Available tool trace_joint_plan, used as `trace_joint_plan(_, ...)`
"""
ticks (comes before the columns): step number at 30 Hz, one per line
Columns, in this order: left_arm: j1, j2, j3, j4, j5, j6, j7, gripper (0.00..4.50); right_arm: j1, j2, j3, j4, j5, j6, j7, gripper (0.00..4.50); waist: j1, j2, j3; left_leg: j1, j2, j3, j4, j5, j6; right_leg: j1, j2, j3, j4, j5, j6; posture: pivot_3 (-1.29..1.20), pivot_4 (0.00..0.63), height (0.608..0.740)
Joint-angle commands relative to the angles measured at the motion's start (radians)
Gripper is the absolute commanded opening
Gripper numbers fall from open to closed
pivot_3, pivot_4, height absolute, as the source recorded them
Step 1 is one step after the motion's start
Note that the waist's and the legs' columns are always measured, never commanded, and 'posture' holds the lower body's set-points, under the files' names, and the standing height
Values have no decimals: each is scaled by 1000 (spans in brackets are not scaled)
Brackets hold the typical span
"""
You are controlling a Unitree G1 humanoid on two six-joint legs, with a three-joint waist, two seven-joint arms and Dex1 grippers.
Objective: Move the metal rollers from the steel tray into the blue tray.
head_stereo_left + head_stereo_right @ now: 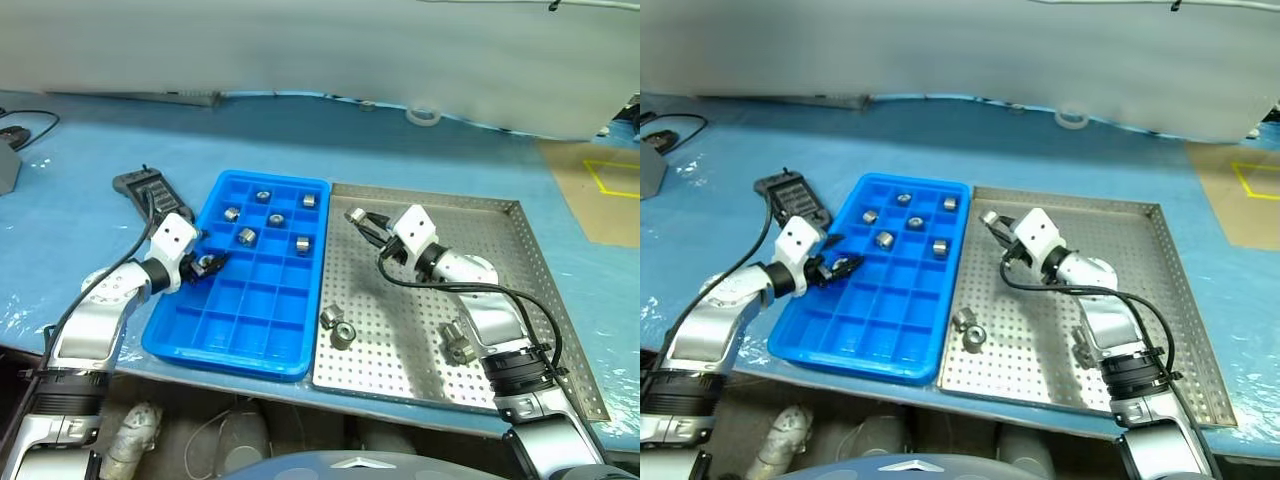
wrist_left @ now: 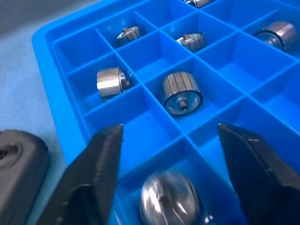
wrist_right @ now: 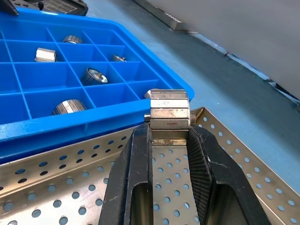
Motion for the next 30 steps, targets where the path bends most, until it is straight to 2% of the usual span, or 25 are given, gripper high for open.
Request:
trace_joint_plan(1,-16,21,15,-17,-40,14,-44,3515,-11,2,-13,-21,-1,-32,-11,646,0,0,0,0,1,0,0,0,-1,0,2,0,0,0,0,-1,150,740)
trace_joint_plan(4,-44,19,32,-75,-126,53,-99,3515,-8,3,-19,-24,3,-32,-12,646,2,-2,-1,-1,2,1,-4,4,-7,-3,3,0,0,0,0,-6,150,740)
trace_joint_plan(11,-147,4,16,-161,-325,197,-213,3515,1,-15,-32,-69,27,-5,12,646,8,-2,-1,-3,-1,2,-6,5,-8,-2,5,-1,0,0,-1,-19,150,740)
trace_joint_plan(16,-349,-162,11,34,-438,308,-201,3515,-18,-25,3,-130,7,-11,37,646,7,-1,0,-2,-1,2,-5,5,-9,0,4,-1,0,0,-1,-42,150,740)
trace_joint_plan(22,-511,-289,-104,290,-383,303,-299,3515,-60,-56,65,-162,-63,-78,75,646,-5,-2,-1,-1,-1,2,-4,6,-9,0,4,0,0,0,0,-81,150,740)
trace_joint_plan(30,-632,-402,-135,520,-356,289,-371,3515,-91,-86,61,-153,-79,-130,89,646,-4,-2,-1,-2,-1,1,-4,5,-4,0,5,-1,0,1,1,-121,150,740)
